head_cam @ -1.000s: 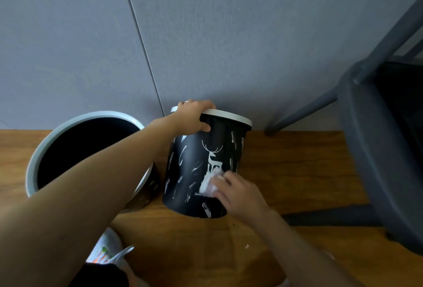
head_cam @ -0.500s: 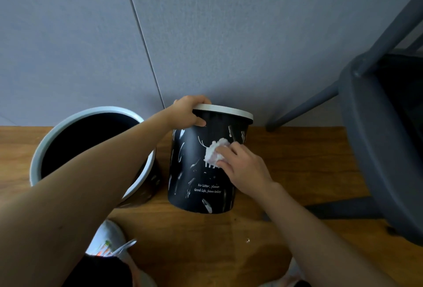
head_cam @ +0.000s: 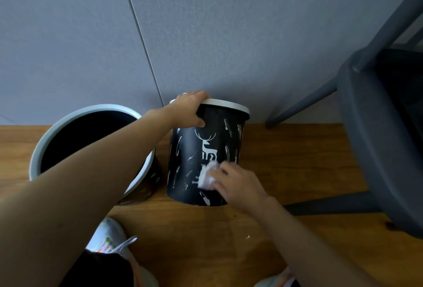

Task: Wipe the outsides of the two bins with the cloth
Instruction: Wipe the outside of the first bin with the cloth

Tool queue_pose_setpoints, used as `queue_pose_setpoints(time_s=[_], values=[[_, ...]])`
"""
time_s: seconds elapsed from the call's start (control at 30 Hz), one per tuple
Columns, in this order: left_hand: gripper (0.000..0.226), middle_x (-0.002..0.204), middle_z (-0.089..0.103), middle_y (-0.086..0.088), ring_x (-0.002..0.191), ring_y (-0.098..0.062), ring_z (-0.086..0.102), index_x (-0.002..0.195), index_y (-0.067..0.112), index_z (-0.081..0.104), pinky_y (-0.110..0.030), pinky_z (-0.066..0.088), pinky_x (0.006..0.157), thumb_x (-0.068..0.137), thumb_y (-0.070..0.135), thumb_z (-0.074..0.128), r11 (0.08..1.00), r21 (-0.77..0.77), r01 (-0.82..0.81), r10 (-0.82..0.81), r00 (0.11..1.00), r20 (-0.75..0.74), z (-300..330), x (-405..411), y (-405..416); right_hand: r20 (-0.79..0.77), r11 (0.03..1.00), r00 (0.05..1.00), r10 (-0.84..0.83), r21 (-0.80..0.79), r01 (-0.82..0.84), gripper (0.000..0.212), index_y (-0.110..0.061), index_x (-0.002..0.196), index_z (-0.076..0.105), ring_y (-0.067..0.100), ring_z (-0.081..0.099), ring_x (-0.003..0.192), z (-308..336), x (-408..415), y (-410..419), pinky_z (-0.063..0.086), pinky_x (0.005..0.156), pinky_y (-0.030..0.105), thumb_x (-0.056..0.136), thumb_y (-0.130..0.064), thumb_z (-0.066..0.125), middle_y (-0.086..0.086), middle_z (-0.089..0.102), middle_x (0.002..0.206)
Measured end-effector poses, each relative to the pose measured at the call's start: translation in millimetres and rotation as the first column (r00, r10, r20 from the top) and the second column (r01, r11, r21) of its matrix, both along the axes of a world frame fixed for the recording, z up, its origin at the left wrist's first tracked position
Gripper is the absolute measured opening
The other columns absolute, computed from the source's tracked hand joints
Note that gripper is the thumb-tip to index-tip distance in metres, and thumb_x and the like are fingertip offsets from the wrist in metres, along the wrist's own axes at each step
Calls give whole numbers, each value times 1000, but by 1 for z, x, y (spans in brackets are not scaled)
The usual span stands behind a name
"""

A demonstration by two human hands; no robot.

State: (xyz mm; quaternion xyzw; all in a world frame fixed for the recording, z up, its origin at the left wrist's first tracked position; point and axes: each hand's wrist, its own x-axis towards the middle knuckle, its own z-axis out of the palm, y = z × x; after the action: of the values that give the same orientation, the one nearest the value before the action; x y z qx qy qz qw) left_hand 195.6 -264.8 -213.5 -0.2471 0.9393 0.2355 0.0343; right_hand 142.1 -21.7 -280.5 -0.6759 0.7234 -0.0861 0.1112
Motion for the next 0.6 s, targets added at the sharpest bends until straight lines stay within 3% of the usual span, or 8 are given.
queue_pose_setpoints(time_s=[0.07,0.17,0.27,0.33,0.47,0.53,0.6], values=[[72,125,53,-6,116,-29,47,130,15,46,-44,38,100,68,20,82,999,-33,20,-20,1000,-3,-1,0,0,-8,992,994,-105,-72,105,27,-24,123,50,18,52,100,7,-6,-15,47,67,27,99,-34,45,1,51,113],[73,127,52,-6,118,-29,46,130,15,46,-44,38,100,68,19,83,998,-54,25,-25,1000,-6,-1,0,0,-7,992,993,-114,-60,113,27,-24,124,49,18,52,100,9,-7,-19,46,64,26,99,-35,44,1,51,113],[71,127,52,-7,118,-29,46,130,14,45,-44,38,100,69,19,82,998,-54,32,-32,999,-9,0,0,0,24,998,999,37,52,-38,28,-26,126,42,18,51,100,-4,6,4,40,63,26,100,-36,38,3,48,117],[70,127,53,-7,118,-29,46,130,14,45,-43,37,101,71,18,82,997,-58,44,-45,999,-14,0,-1,2,42,984,988,145,98,-149,26,-23,123,45,20,53,95,-11,15,21,46,63,30,99,-33,40,6,50,114],[69,126,53,-8,117,-29,48,130,14,45,-41,37,100,71,19,81,993,-94,71,-72,997,-13,-2,-4,5,10,967,970,244,73,-244,22,-22,116,52,19,57,88,-10,16,24,51,60,31,97,-31,47,6,57,108],[70,126,54,-8,117,-30,48,130,13,46,-41,37,100,70,19,82,992,-105,72,-74,997,-16,-2,-4,5,-26,985,985,170,40,-169,25,-24,121,51,19,56,94,-6,9,12,46,61,29,97,-32,45,3,55,112],[72,127,54,-9,118,-30,48,131,13,45,-41,37,101,70,19,82,991,-110,69,-71,997,-14,-3,-3,4,-18,998,998,-61,-31,60,28,-25,124,49,18,54,99,1,0,-4,43,63,26,99,-33,42,1,52,114]])
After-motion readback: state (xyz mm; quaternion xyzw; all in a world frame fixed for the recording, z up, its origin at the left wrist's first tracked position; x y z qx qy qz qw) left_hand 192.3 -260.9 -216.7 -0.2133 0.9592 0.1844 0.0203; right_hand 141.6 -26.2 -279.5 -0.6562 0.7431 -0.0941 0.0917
